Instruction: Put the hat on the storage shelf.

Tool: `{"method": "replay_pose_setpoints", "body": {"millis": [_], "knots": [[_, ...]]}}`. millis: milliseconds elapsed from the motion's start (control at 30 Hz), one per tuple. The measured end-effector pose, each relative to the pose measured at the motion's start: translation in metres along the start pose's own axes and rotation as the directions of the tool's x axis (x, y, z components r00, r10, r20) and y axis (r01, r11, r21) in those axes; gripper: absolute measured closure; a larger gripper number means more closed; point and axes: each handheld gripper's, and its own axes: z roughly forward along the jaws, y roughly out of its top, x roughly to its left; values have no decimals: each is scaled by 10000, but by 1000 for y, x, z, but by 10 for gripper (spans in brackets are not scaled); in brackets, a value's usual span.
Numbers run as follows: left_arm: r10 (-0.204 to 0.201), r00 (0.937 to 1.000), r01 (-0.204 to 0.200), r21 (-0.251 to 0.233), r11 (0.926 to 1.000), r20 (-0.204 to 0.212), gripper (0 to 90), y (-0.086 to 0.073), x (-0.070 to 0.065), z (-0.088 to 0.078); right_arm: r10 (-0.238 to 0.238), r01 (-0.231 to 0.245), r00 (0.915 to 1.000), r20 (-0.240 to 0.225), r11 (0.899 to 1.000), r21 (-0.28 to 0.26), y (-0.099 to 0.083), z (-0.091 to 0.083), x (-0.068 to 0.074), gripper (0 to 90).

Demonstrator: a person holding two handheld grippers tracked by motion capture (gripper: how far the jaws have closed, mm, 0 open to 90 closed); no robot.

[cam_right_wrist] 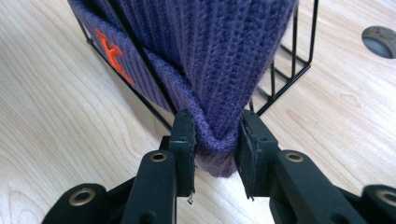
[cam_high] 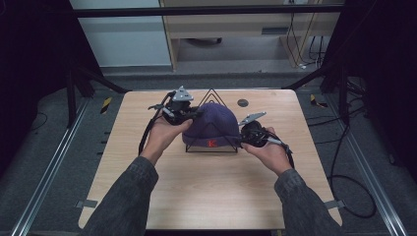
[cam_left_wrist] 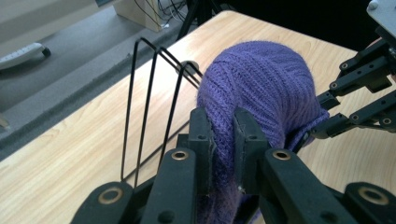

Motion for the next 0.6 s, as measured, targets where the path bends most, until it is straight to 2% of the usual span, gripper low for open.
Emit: {"method": "replay_pose_setpoints", "body": {"millis": [133, 333, 433, 600], "knots": [[83, 10000, -83, 57, 9999, 27, 791, -2, -3, 2, 18, -18, 10000, -39, 10000, 32, -4, 4, 0, 693], [-92, 10000, 92, 55, 9999, 5, 791, -4, -1, 3, 230, -229, 9997, -90, 9997, 64, -5, 4, -2, 679], [-159, 9999, 159, 98, 9998, -14, 788, -8, 0, 2, 143, -143, 9999, 5, 9998, 111, -5, 6, -1, 635], [-232, 9997, 232, 187, 9996, -16, 779, -13, 1, 3, 261, -260, 9997, -11, 9995, 192, -7, 6, 0, 579]]}}
